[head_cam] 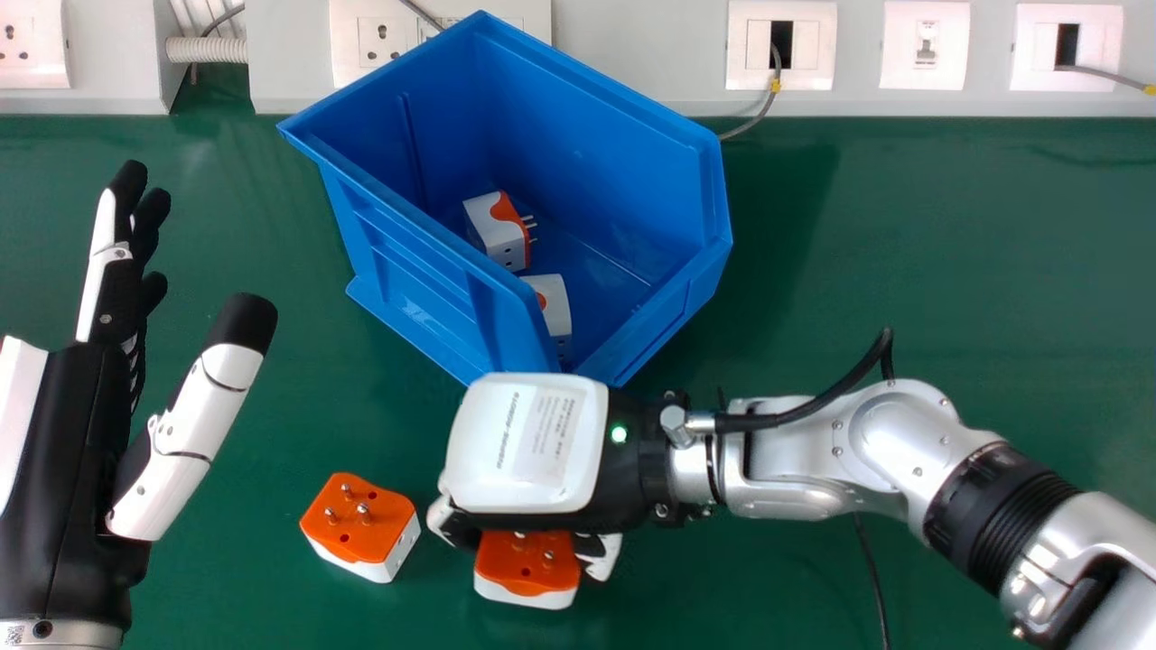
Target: Pick all objects and put in blue box
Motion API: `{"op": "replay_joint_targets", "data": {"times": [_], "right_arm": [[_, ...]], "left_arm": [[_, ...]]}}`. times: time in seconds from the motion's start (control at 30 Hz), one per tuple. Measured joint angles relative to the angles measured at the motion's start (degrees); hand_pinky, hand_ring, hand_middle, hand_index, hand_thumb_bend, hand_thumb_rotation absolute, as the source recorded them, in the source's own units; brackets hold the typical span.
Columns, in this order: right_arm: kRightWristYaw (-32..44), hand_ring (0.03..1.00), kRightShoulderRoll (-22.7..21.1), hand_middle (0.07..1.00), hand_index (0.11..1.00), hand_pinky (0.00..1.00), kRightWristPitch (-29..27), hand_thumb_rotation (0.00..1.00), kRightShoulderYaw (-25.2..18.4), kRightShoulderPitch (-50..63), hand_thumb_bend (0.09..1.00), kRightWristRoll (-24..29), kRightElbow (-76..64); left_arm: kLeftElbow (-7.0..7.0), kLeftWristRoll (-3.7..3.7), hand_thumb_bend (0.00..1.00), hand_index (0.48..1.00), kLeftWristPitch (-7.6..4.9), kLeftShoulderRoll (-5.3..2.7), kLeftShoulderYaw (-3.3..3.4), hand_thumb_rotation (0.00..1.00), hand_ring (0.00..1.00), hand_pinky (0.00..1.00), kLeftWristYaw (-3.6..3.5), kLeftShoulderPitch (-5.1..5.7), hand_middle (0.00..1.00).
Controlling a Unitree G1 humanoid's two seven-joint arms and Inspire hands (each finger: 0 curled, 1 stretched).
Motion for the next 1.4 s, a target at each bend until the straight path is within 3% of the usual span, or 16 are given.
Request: {"op": "replay_joint_targets", "data": {"times": [0.3,0.33,0.47,0.77,1.4], "right_arm": [[5.6,0.064,-4.7,0.111,0.469,0.04,0.7,0.11,-5.6,5.8,0.509,4.9,-11.8],[6.1,0.121,-5.0,0.181,0.478,0.08,0.8,0.09,-6.2,6.1,0.510,5.1,-12.8],[8.3,0.229,-6.4,0.284,0.472,0.18,0.9,0.06,-9.1,8.0,0.507,7.5,-17.4],[16.2,0.346,-10.2,0.392,0.473,0.29,1.3,0.02,-17.1,15.4,0.504,16.9,-28.4],[19.7,0.410,-13.8,0.488,0.458,0.33,6.1,0.00,-35.2,29.8,0.500,25.8,-44.6]], "left_arm": [[0.27,-0.04,0.70,1.000,0.00,0.03,0.02,0.86,1.00,0.97,0.03,-0.32,0.99],[0.27,-0.05,0.70,1.000,0.02,0.03,0.02,0.86,1.00,0.97,0.03,-0.44,0.99],[0.28,-0.07,0.70,1.000,0.10,0.02,0.02,0.86,1.00,0.97,0.05,-0.82,0.99],[0.89,-0.05,0.70,1.000,0.16,0.13,0.03,0.86,1.00,0.98,0.04,-1.45,0.99],[1.95,-0.13,0.70,1.000,0.09,0.25,0.08,0.86,1.00,0.99,-0.06,-2.27,0.99]]}}
